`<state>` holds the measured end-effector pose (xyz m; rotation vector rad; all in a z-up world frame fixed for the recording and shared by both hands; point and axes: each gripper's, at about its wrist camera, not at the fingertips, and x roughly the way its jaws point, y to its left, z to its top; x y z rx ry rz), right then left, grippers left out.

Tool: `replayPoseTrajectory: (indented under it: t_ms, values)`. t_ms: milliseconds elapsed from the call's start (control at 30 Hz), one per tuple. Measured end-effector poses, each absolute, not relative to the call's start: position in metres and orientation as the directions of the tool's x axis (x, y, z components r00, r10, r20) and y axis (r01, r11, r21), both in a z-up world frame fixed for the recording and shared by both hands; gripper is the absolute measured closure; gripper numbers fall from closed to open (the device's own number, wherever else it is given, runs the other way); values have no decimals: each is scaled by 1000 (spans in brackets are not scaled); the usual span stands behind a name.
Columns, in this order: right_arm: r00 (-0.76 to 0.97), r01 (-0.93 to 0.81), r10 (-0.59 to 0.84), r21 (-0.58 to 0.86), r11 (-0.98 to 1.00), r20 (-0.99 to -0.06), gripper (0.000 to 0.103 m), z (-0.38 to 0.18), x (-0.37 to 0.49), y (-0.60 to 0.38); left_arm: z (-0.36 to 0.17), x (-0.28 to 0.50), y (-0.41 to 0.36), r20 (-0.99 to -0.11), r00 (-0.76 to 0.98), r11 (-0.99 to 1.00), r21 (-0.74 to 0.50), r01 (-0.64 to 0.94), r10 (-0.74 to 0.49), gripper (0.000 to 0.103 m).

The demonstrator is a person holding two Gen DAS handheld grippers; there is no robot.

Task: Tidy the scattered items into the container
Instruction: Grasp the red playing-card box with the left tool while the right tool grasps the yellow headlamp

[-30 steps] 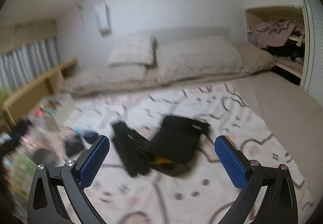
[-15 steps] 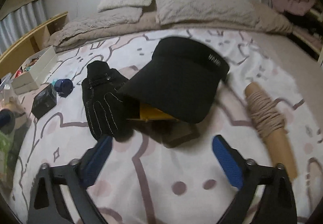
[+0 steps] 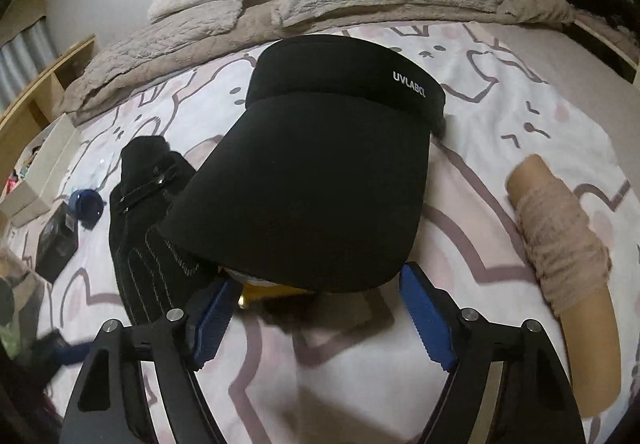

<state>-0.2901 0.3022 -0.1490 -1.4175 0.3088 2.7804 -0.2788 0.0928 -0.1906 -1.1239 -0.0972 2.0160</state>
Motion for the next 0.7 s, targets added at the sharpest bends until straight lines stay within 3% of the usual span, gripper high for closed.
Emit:
replayPoseTrajectory:
  t_ms: [133,233,300,333,567,700]
  values:
    - [-588,-63,-80,144,-987,-805,23,-148,-304,298,-200,-291,120,-669,-169,-597,-485,-639,724,1]
    - [-591,-49,-95,153,-987,-801,29,-146,-314,297,-205,-304,137,-673,-140,-587,-500,-637,726,1]
    - [-599,-29,-125,177,-984,-791,43,-142,-319,298,-209,-313,144,-686,-149,-603,-488,-631,712,1]
    - [-597,-23,-147,200,-980,-789,66,-141,-322,298,-212,-318,146,-692,-150,-609,-484,-629,706,1]
    - [-583,-52,-154,225,-973,-798,66,-142,-325,311,-209,-332,147,-726,-169,-619,-414,-667,667,1]
    - [-580,-89,-152,247,-965,-801,65,-143,-323,326,-208,-338,144,-748,-187,-633,-369,-680,637,8]
